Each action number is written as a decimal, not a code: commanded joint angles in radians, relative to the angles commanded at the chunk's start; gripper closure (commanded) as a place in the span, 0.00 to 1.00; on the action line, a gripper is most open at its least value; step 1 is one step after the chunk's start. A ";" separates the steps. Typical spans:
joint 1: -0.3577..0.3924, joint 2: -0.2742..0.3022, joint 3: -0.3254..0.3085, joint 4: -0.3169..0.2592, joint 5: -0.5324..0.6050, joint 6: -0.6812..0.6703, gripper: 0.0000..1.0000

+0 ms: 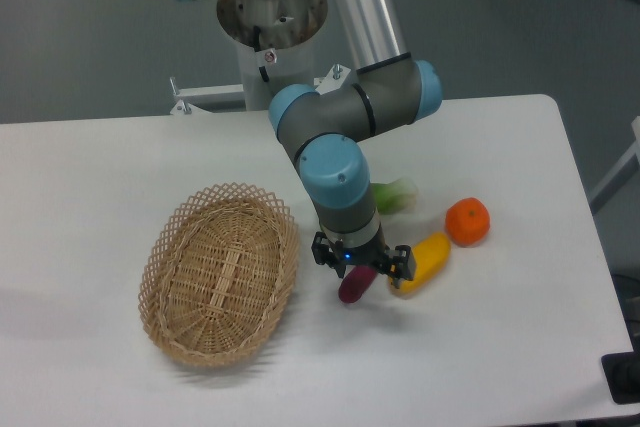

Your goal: Place the sweet potato on the table

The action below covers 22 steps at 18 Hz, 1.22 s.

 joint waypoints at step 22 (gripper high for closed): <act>0.268 0.176 0.149 -0.256 -0.107 0.658 0.00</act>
